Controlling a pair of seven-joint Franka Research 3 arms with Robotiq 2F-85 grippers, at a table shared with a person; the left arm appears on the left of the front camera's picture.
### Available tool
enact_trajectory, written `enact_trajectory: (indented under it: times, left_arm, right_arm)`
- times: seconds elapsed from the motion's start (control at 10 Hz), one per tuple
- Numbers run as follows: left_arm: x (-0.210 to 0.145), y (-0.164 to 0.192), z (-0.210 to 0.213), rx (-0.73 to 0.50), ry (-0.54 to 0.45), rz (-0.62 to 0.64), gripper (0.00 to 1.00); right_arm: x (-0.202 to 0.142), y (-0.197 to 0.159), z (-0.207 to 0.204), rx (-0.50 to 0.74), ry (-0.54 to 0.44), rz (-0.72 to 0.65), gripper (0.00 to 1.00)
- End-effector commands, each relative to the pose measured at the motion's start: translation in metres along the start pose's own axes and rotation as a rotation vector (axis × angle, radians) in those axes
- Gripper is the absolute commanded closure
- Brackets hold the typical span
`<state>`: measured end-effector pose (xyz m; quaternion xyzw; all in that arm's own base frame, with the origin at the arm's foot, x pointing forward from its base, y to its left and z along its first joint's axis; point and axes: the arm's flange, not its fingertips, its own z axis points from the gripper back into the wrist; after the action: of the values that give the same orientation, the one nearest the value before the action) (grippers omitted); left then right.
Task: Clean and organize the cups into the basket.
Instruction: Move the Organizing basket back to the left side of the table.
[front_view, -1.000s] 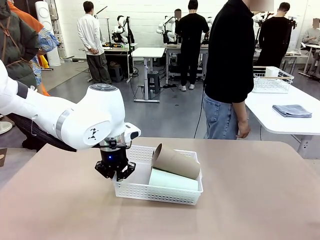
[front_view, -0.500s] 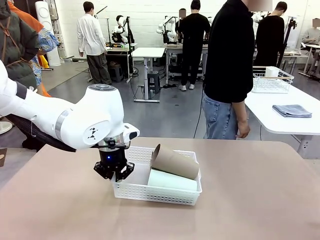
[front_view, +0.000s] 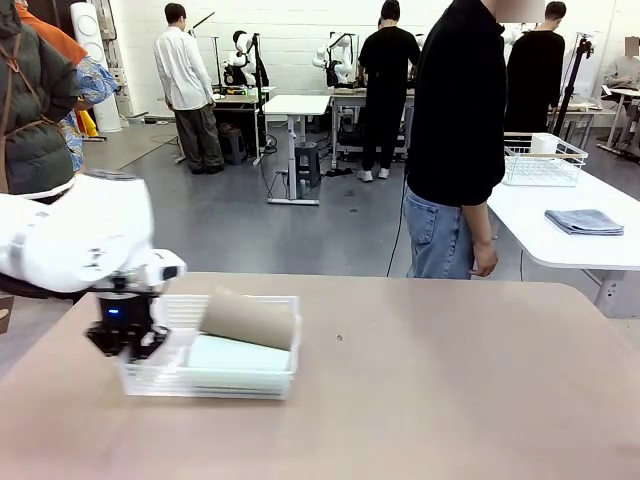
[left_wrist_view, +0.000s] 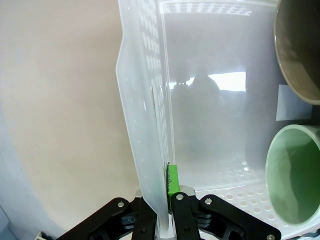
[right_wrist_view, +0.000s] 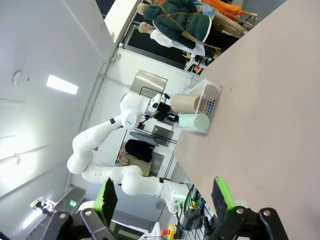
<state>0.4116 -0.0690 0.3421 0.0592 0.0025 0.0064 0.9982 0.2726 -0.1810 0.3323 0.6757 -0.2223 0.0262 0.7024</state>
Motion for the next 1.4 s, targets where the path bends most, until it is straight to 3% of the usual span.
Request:
enact_trajectory:
  times: [0.0, 0.3, 0.4, 1.3]
  left_arm:
    - [0.006, 0.066, -0.019, 0.044, 0.020, -0.056, 0.96]
    - [0.023, 0.152, -0.030, -0.052, 0.073, -0.028, 0.96]
    - [0.007, 0.114, -0.016, -0.027, 0.033, -0.042, 0.96]
    - [0.016, 0.128, -0.015, -0.031, 0.026, -0.021, 0.96]
  right_arm:
    - [-0.002, 0.001, 0.000, -0.010, 0.007, -0.007, 0.00]
    - [-0.002, 0.001, 0.000, -0.010, 0.007, -0.007, 0.00]
    - [-0.002, 0.001, 0.000, -0.010, 0.007, -0.007, 0.00]
    - [-0.002, 0.001, 0.000, -0.010, 0.007, -0.007, 0.00]
